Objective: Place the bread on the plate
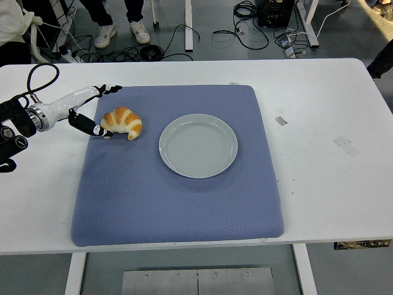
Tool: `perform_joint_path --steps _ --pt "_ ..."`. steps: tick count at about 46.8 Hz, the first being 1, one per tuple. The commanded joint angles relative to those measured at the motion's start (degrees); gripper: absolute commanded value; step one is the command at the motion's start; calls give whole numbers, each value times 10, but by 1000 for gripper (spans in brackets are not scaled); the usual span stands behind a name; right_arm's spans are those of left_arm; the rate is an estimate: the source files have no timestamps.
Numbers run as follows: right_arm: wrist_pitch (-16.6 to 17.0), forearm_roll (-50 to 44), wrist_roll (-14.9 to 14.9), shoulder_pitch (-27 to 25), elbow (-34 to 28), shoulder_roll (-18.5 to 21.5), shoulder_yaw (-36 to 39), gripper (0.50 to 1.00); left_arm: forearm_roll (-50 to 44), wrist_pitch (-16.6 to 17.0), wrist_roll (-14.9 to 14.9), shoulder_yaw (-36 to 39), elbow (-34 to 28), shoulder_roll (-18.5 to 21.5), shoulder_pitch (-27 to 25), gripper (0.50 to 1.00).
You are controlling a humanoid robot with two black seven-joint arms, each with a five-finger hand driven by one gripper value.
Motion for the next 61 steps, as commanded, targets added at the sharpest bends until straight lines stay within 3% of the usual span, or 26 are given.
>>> perform_joint_path --steps 1,13,34,41,49,53,61 --pt "0 0 0 0 0 0 0 1000 0 2 0 0 1 -2 3 978" --pt "0 0 0 0 0 0 0 1000 -1 4 0 0 1 -10 4 975" --pt "0 0 0 0 -1 0 1 1000 -1 39 0 23 20 -48 7 958" --pt "0 0 0 0 0 0 0 1000 0 52 0 35 25 -50 7 889" --pt "0 0 0 0 0 0 0 1000 -1 57 0 35 26 -50 6 854" --pt "0 0 0 0 0 0 1 1000 -1 64 0 35 27 -50 5 778" --pt "0 0 0 0 0 0 0 1000 -1 69 0 35 35 -52 0 754"
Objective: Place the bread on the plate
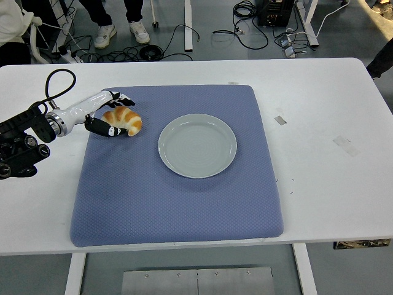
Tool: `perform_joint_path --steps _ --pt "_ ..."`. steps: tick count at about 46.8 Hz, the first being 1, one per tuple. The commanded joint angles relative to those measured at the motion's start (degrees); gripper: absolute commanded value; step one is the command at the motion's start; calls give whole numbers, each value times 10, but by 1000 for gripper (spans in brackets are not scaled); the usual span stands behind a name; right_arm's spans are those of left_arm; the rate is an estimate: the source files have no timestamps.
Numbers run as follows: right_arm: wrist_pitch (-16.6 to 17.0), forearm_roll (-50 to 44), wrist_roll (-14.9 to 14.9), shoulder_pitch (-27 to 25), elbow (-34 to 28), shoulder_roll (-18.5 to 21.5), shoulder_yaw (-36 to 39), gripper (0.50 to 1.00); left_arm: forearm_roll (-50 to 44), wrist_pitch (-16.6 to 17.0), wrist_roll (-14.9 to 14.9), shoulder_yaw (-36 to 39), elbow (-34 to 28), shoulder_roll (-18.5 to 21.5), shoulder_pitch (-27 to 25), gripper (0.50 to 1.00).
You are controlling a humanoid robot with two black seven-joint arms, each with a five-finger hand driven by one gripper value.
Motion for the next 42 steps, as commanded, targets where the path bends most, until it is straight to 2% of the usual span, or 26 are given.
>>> perform_joint_path --steps 1,5,10,14,35,42 --pt "0 0 0 0 0 0 0 1000 0 0 0 -1 5 0 -3 742" --pt "0 0 0 0 0 0 1 1000 0 0 0 -1 6 0 -4 689" --pt "0 0 0 0 -1 0 0 1000 0 0 0 -1 6 0 -4 581" --pt "0 0 0 0 0 0 1 1000 0 0 0 -1 6 0 -4 542" --pt "0 0 0 0 0 0 0 1000 0 7 -1 -2 -2 -18 -18 508" --pt "0 0 0 0 0 0 0 1000 1 7 -14 -1 -4 -33 -32 500"
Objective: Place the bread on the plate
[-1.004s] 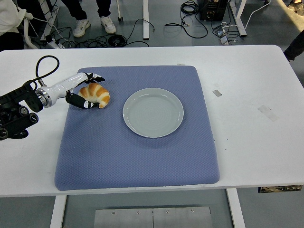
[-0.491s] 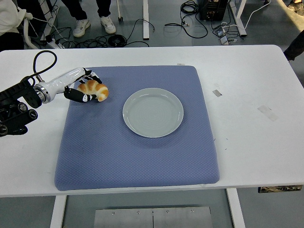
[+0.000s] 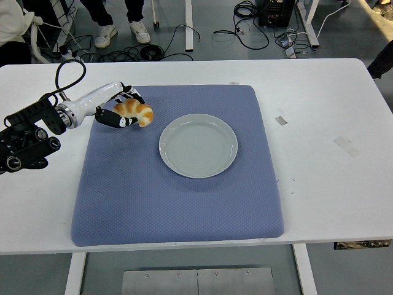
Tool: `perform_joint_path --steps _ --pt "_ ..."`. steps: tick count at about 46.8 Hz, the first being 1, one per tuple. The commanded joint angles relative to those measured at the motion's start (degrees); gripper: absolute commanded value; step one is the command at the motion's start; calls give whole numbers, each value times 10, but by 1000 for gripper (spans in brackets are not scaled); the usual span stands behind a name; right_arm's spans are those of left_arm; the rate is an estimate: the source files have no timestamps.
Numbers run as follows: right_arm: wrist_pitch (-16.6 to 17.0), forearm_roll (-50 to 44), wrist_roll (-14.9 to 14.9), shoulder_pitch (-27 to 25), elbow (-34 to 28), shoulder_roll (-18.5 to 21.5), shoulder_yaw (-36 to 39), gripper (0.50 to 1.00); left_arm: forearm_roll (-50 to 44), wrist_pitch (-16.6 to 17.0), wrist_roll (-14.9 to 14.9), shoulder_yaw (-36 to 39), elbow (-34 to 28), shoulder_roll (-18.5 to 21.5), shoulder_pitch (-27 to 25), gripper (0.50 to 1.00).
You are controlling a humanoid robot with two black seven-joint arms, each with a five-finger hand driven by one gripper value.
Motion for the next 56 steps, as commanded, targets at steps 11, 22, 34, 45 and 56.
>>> perform_joint_path --steps 11,22,34,45,56 --pt "0 0 0 0 0 0 0 1000 0 -1 -13 3 -2 -33 -23 500" --pt "0 0 0 -1 -1 0 0 1000 1 -1 -13 40 -9 -71 -42 500" --pt "0 0 0 0 0 0 0 1000 12 -1 -13 50 -19 -87 -47 500" --pt "0 0 0 0 0 0 0 1000 24 8 -12 58 -20 -120 -44 500" --pt "0 0 0 0 0 0 0 1000 23 36 -12 95 -20 -136 -44 500"
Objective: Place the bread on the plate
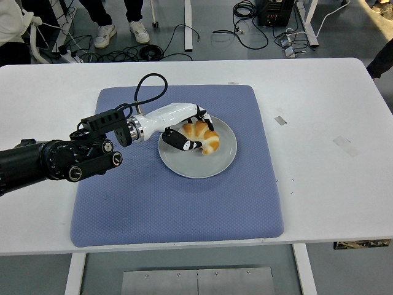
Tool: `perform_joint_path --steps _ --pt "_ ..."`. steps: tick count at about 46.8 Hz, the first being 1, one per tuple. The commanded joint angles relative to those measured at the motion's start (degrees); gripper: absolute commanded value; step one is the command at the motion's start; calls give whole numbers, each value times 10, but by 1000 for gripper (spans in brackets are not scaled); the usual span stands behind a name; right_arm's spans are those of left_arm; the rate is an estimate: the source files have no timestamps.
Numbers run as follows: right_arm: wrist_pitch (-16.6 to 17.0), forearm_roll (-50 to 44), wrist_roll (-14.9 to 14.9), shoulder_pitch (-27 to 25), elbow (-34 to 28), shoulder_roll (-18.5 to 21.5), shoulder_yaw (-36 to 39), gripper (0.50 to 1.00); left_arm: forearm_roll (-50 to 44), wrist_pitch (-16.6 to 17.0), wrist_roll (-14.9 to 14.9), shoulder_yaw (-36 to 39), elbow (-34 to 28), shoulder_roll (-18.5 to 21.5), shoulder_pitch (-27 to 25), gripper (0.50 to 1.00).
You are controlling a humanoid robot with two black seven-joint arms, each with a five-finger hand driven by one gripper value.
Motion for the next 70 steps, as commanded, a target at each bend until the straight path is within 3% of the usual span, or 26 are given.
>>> perform_joint_path --steps 1,20,24,39,42,48,51,70 --pt "0 0 0 0 -1 0 0 1000 0 3 0 3 0 -2 0 500" --pt "0 0 0 0 0 0 0 1000 -9 0 4 1 3 -2 -5 500" --pt "0 0 0 0 0 0 0 1000 -10 -1 6 1 2 -1 -4 604" --pt "0 0 0 0 0 0 0 1000 -10 -1 6 1 2 -2 -5 645" --pt "0 0 0 0 0 0 0 1000 -10 -1 6 1 2 -2 -6 672" --pt "0 0 0 0 -1 0 0 1000 -12 -3 6 0 -1 -2 -9 792" --pt "0 0 0 0 0 0 0 1000 -12 -4 6 0 -1 -2 -9 817" --pt "0 0 0 0 0 0 0 1000 -12 -4 7 1 -6 -9 -9 870"
